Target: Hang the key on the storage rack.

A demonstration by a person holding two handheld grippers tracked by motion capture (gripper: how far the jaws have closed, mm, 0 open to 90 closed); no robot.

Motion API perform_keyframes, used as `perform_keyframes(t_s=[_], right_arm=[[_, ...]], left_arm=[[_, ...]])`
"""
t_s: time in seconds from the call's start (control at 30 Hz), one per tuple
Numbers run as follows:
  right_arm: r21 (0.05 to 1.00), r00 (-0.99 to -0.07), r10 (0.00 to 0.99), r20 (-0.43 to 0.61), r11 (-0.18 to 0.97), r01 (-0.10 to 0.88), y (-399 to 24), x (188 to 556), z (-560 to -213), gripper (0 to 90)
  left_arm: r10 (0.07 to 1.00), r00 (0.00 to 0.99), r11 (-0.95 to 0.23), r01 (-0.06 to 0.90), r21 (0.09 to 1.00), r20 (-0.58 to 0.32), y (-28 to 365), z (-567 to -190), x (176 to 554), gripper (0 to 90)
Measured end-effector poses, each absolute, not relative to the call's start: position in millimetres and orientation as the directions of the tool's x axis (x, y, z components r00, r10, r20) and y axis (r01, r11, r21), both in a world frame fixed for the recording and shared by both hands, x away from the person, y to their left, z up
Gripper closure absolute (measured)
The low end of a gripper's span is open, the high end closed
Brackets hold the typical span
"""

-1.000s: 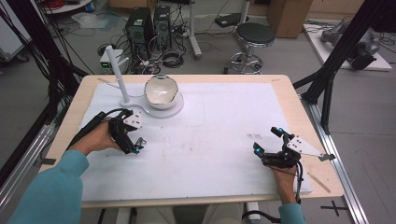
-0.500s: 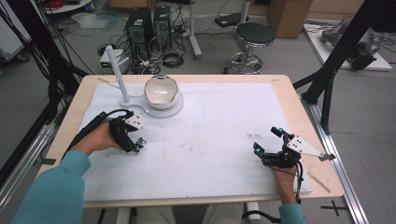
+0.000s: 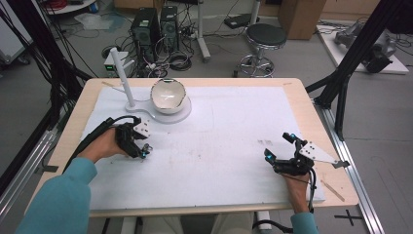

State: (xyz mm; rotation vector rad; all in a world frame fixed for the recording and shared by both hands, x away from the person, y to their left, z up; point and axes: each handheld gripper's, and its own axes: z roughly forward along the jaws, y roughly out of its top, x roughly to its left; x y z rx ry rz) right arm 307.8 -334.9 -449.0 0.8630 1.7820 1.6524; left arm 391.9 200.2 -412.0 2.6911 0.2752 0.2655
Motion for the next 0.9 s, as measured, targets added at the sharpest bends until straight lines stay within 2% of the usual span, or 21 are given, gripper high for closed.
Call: perform_keyframes(t_s=[0.33,0.9], right_arm=[[0.996,-0.639,0.769,0.027,0.036,0.085,-335.0,307.8,-449.0,0.6],[0.996,-0.639,0.769,0.025,0.037,0.083,-335.1,307.8,-449.0,0.6]], left_arm=[[0.201,0.967,-0.908,0.124,0.400,0.156,198.4,-412.8,390.5,50.5],[0.214,0.965,-0.911,0.140,0.389,0.153,198.8,-411.4,391.8,71.5]])
